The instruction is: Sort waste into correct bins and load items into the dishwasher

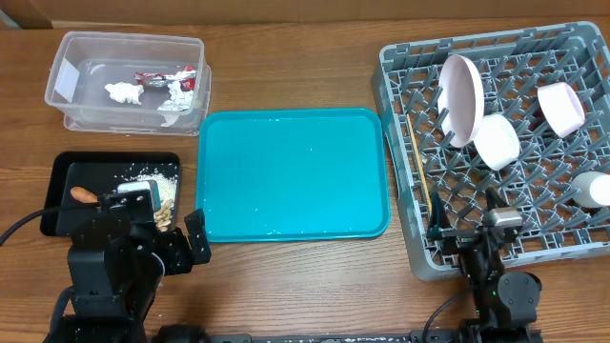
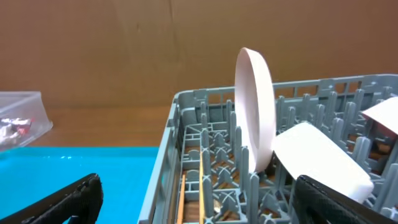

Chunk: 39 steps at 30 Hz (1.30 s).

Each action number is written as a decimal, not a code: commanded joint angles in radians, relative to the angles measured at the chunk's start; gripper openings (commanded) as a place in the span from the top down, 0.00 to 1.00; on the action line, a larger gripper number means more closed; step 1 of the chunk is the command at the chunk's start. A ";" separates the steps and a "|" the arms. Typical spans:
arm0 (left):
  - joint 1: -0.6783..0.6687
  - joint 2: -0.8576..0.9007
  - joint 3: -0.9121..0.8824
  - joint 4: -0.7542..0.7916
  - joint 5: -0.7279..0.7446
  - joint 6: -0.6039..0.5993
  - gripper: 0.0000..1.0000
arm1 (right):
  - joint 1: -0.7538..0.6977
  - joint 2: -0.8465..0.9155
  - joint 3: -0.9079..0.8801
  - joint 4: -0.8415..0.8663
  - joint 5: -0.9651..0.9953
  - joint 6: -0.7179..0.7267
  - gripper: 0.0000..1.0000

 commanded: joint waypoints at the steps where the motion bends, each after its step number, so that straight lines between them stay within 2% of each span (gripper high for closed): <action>1: -0.003 -0.002 -0.002 0.001 0.000 -0.018 0.00 | 0.010 -0.008 -0.010 0.004 -0.006 -0.019 0.00; 30: -0.003 -0.002 -0.002 0.000 0.000 -0.018 0.00 | 0.010 -0.008 -0.010 0.004 -0.006 -0.019 0.00; 36: -0.003 -0.083 -0.024 -0.024 -0.050 -0.014 0.00 | 0.010 -0.008 -0.010 0.004 -0.006 -0.019 0.00; 39: -0.003 -0.180 -0.148 0.068 -0.063 -0.014 0.00 | 0.010 -0.008 -0.010 0.004 -0.006 -0.019 0.00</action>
